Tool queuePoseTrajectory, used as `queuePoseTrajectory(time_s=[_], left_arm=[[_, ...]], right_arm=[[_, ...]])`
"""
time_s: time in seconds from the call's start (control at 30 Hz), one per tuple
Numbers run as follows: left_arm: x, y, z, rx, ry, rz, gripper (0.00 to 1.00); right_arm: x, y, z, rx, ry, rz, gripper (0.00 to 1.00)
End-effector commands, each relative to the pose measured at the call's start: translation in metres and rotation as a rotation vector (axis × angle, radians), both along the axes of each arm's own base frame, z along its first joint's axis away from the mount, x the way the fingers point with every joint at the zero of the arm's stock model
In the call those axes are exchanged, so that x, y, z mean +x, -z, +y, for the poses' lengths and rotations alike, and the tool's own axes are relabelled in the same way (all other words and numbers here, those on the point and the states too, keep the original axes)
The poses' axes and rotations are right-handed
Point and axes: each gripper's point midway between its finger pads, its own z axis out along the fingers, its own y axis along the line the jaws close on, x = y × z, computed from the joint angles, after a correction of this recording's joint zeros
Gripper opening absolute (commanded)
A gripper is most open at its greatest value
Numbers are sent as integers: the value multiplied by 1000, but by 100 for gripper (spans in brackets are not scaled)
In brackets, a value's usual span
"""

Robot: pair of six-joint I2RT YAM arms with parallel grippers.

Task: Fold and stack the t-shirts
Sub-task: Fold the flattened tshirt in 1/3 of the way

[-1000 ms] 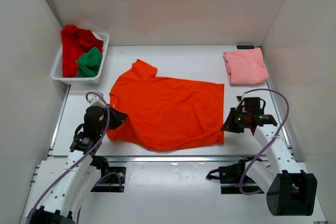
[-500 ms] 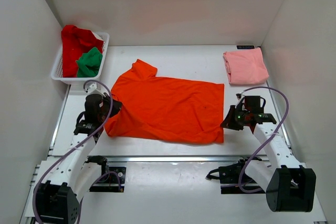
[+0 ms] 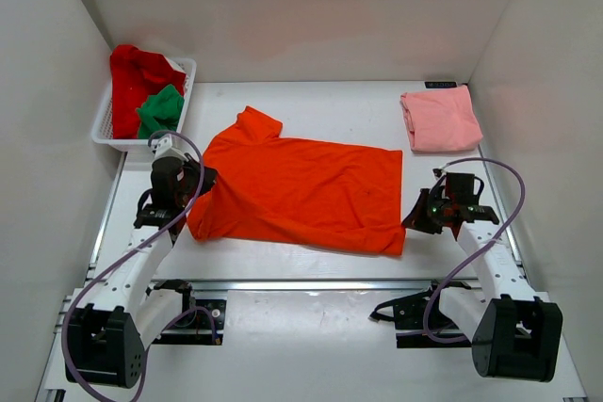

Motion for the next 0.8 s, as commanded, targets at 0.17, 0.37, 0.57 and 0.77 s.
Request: queuePoseTrajectory(time_s=[0.17, 0.37, 0.57, 0.77], left_arm=[[11, -31, 1, 13, 3, -96, 0], [13, -41, -5, 4, 40, -130, 0], [11, -66, -5, 40, 50, -202, 0], [6, -64, -5, 42, 46, -196, 0]], right_arm=[[18, -16, -5, -15, 16, -102, 1], [30, -30, 3, -3, -33, -170, 0], [37, -47, 4, -6, -41, -230, 0], [35, -47, 1, -5, -32, -233, 0]])
